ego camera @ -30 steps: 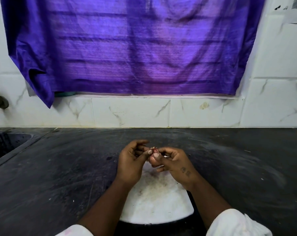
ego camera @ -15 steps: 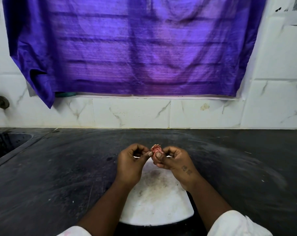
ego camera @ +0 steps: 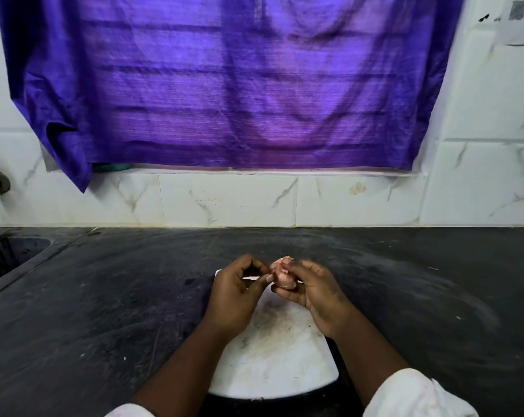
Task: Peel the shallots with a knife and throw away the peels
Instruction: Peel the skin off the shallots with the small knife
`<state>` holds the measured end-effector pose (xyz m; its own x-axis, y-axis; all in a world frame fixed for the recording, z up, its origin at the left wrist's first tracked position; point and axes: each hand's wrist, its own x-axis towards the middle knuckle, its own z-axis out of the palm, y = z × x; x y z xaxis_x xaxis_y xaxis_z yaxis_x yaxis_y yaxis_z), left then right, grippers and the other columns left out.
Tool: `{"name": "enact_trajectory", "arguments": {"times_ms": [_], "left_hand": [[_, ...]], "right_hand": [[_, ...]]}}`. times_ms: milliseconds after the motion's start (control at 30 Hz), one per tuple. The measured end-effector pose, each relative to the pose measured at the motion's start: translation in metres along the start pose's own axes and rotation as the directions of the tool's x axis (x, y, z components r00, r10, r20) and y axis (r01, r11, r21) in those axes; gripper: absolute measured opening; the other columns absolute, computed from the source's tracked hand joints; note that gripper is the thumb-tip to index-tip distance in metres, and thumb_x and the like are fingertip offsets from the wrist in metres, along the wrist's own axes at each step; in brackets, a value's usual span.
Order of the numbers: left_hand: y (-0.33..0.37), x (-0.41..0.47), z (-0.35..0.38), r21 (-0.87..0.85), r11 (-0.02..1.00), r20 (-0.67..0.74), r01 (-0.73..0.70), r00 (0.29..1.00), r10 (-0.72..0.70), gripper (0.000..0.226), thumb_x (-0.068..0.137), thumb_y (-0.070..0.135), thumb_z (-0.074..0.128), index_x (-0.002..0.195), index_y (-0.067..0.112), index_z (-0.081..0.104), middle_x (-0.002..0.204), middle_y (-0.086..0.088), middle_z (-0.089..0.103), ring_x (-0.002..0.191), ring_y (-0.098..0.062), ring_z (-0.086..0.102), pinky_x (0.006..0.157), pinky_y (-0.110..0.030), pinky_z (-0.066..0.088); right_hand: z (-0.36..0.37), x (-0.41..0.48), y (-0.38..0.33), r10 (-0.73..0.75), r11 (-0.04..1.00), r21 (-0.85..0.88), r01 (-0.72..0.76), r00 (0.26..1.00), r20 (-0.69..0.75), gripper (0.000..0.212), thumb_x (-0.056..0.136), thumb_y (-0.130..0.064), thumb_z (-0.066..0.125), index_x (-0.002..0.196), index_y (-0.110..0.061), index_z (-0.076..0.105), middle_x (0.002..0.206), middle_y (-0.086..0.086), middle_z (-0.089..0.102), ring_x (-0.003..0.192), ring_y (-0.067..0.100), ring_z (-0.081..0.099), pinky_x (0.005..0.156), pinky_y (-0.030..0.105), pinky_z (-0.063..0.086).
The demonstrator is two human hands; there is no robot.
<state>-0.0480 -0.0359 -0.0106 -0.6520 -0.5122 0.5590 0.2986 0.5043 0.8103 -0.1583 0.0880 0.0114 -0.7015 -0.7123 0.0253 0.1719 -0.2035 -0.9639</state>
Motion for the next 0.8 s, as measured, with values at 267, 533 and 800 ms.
{"name": "enact_trajectory", "arguments": {"times_ms": [267, 533, 800], "left_hand": [[-0.0052, -0.0002, 0.0001, 0.008, 1.000, 0.003, -0.002, 1.000, 0.002, 0.037, 0.085, 0.014, 0.082, 0.117, 0.030, 0.070, 0.108, 0.009, 0.074, 0.096, -0.012, 0.073, 0.074, -0.032, 0.061], [0.0009, -0.0007, -0.0006, 0.161, 0.980, -0.020, -0.115, 0.993, 0.120, 0.019, 0.081, 0.012, 0.086, 0.097, 0.019, 0.078, 0.096, 0.007, 0.071, 0.085, -0.011, 0.071, 0.066, -0.018, 0.056], [0.0025, -0.0017, -0.0003, 0.171, 0.979, -0.039, -0.112, 0.992, 0.120, 0.021, 0.082, 0.012, 0.084, 0.100, 0.022, 0.079, 0.093, 0.008, 0.074, 0.084, -0.012, 0.070, 0.066, -0.031, 0.057]], "right_hand": [[-0.0020, 0.0010, 0.0011, -0.005, 1.000, 0.004, 0.005, 1.000, 0.030, 0.045, 0.085, -0.026, 0.067, 0.108, 0.012, 0.059, 0.095, 0.019, 0.068, 0.084, 0.024, 0.070, 0.081, 0.037, 0.059], [0.0030, -0.0013, 0.0027, -0.012, 1.000, 0.028, 0.010, 0.998, 0.069, 0.032, 0.087, -0.028, 0.066, 0.099, 0.002, 0.068, 0.094, 0.021, 0.065, 0.078, 0.020, 0.069, 0.081, 0.039, 0.058], [0.0034, -0.0048, 0.0004, 0.005, 0.999, -0.045, -0.002, 0.998, 0.064, 0.017, 0.086, -0.025, 0.066, 0.073, -0.014, 0.067, 0.063, 0.008, 0.059, 0.066, 0.019, 0.062, 0.081, 0.043, 0.059]]}}
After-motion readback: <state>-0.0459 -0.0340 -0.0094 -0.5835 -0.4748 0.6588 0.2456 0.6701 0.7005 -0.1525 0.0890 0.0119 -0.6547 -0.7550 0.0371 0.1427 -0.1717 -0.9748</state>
